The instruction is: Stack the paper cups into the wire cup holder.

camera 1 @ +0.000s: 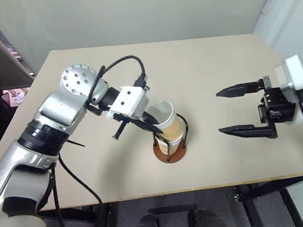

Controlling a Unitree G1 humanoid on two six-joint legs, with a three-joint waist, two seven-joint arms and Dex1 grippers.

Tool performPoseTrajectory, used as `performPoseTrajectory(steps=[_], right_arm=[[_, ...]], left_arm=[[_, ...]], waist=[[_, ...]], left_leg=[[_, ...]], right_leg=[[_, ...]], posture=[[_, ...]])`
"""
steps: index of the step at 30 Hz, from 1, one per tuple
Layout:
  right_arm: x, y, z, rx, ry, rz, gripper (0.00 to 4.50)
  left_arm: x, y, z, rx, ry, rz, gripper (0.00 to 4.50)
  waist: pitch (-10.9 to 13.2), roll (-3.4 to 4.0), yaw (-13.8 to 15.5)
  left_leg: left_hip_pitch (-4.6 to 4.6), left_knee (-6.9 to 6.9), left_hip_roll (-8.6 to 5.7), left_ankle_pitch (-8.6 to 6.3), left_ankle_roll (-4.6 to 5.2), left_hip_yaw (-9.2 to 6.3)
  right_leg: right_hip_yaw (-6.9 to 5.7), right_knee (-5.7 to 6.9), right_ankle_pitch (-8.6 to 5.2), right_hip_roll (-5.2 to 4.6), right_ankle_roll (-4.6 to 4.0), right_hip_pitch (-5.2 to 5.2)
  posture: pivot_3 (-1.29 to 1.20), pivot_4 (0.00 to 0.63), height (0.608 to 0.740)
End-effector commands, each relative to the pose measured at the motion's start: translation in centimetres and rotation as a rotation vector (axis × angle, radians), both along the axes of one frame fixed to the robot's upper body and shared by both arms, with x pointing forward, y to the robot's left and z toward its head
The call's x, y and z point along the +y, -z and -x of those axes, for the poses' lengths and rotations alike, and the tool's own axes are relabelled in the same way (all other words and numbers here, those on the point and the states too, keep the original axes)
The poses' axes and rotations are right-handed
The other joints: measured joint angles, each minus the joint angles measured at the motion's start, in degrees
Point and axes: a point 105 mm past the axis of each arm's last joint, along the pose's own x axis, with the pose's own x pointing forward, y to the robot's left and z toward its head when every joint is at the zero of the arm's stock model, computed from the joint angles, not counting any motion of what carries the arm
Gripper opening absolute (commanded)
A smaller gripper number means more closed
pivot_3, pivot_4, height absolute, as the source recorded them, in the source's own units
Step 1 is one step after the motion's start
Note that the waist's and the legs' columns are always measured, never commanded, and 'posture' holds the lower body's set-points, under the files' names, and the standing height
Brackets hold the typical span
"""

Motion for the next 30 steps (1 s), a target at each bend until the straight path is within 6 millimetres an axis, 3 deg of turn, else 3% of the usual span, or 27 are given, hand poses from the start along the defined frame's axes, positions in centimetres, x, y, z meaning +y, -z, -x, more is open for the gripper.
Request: performPoseTrajectory(steps=[1, 5, 8, 14, 19, 23, 26, 30], right_arm=[[0.2, -0.8, 0.9, -0.045, -0.019, 0.005, 4.50], [0.4, -0.9, 0.8, -0.053, -0.015, 0.002, 4.50], [0.4, -0.9, 0.9, -0.053, -0.015, 0.004, 4.50], [0.6, -0.7, 0.7, -0.051, -0.020, 0.003, 4.50], [0.7, -0.5, 0.4, -0.043, -0.044, 0.006, 4.50], [0.9, 0.4, -0.5, -0.019, -0.063, 0.026, 4.50], [-0.1, 1.7, -2.2, 0.010, -0.027, 0.061, 4.50], [-1.3, 2.3, -3.0, 0.031, 0.009, 0.068, 4.50]], left_arm=[[-0.1, -0.2, 0.1, -0.033, 0.045, -0.034, 0.03], [-0.3, 0.0, 0.0, -0.027, 0.037, -0.041, 0.03], [-0.3, 0.0, 0.0, -0.015, 0.032, -0.042, 0.68], [-0.4, -0.3, -0.1, -0.019, 0.023, -0.026, 2.83], [-0.3, -1.6, -0.2, -0.057, -0.001, 0.063, 4.46], [1.2, -3.8, -0.8, -0.047, -0.141, 0.201, 4.46], [5.6, -4.8, -1.2, 0.018, -0.383, 0.338, 4.46], [10.2, -3.3, -0.9, 0.066, -0.605, 0.355, 4.46]], waist=[[0.00, 0.00, 0.00], [0.00, 0.00, -0.01], [0.00, 0.00, 0.00], [0.00, 0.00, 0.01], [0.00, 0.00, 0.00], [0.00, 0.01, -0.30], [-0.02, 0.04, -0.92], [-0.03, 0.09, -1.12]], left_leg=[[0.00, 0.00, 0.00, 0.00, 0.00, 0.00], [0.01, 0.02, -0.01, 0.00, 0.00, 0.00], [0.01, 0.02, -0.01, 0.00, 0.00, 0.00], [0.01, 0.02, -0.01, 0.00, 0.01, 0.00], [0.00, 0.04, -0.01, 0.00, 0.01, 0.00], [0.04, 0.04, 0.00, 0.00, 0.00, 0.01], [0.13, 0.02, 0.01, 0.02, -0.01, 0.06], [0.20, -0.08, 0.06, 0.04, -0.04, 0.09]], right_leg=[[0.00, 0.00, 0.00, 0.00, 0.00, 0.00], [0.00, 0.01, 0.00, 0.00, 0.00, 0.02], [0.00, 0.01, 0.00, 0.00, 0.01, 0.03], [0.00, 0.00, 0.00, 0.00, 0.02, 0.03], [0.00, 0.01, 0.01, 0.00, 0.03, 0.03], [0.00, 0.02, 0.01, 0.03, 0.04, 0.04], [0.04, 0.05, 0.01, 0.05, 0.04, 0.03], [0.06, 0.07, -0.02, 0.08, 0.05, 0.02]], posture=[[0.00, 0.150, 0.740], [0.00, 0.150, 0.740], [0.00, 0.150, 0.740], [0.00, 0.150, 0.740], [0.00, 0.150, 0.740], [0.00, 0.150, 0.740], [0.00, 0.150, 0.740], [0.00, 0.150, 0.740]])
